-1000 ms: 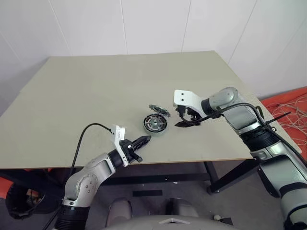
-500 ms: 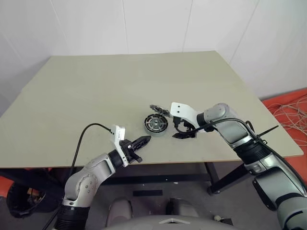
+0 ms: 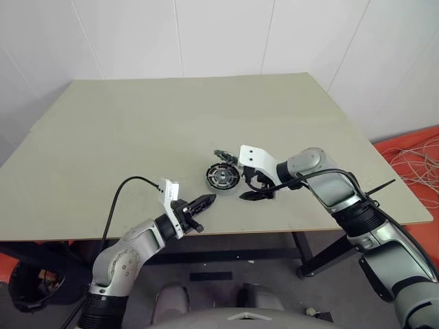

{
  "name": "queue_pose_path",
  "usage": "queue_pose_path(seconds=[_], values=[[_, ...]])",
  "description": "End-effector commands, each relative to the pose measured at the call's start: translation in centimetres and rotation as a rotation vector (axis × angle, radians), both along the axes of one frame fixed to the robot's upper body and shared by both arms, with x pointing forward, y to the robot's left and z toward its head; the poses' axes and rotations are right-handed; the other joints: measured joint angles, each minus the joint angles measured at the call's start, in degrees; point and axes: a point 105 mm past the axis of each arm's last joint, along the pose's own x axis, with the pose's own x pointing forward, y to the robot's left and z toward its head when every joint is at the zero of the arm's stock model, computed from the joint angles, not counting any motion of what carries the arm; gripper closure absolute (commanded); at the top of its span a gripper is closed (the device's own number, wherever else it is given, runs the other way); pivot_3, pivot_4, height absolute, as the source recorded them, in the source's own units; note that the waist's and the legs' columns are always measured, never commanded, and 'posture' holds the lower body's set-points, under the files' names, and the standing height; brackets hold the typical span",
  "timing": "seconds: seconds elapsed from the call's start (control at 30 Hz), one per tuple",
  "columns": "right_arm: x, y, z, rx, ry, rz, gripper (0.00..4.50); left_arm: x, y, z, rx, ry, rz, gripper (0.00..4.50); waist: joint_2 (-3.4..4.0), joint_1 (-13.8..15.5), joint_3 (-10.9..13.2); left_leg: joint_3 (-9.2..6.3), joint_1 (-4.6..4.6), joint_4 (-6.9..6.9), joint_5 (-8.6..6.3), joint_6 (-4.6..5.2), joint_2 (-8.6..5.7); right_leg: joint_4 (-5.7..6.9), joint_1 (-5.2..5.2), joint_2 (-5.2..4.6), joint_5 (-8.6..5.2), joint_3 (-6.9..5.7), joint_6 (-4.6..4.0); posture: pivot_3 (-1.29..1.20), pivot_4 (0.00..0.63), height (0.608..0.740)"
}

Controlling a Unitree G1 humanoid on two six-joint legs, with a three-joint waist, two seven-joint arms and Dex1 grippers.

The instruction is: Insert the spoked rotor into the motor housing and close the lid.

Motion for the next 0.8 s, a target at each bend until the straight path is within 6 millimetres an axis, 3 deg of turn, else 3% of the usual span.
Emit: queue_pose_path(seconds=[0.03,0.2,0.73,0.8], values=[[-0.9,1.3,2.2,0.051,-0.035,0.089,0.95,0.2,0.0,1.1,-0.017,-0.041,-0.001,4.5,0.0,0.0,0.0,0.0,0.0,0.0,0.0,0.0,0.01,0.0,0.0,0.0,0.0,0.0,0.01,0.0,0.0,0.74],[-1.1,1.9,2.7,0.061,-0.042,0.122,0.95,0.1,0.1,1.2,-0.016,-0.042,0.0,4.5,0.0,0.0,0.0,-0.06,0.03,0.0,0.0,-0.01,0.01,0.01,0.03,0.0,-0.05,0.0,0.09,0.0,0.0,0.74],[-0.2,3.2,0.3,0.014,-0.047,0.142,0.95,0.1,0.0,1.1,-0.019,-0.04,0.001,4.5,0.0,0.0,0.0,-0.14,0.01,0.0,0.01,-0.02,0.01,0.01,0.02,0.01,-0.04,0.0,0.06,0.0,0.0,0.74],[0.1,3.2,0.2,0.01,-0.054,0.134,1.35,0.1,0.0,1.1,-0.02,-0.04,0.003,4.5,0.0,-0.1,0.0,-0.13,0.02,0.0,0.01,-0.02,0.01,0.01,0.02,0.01,-0.04,0.0,0.06,0.0,0.0,0.74]])
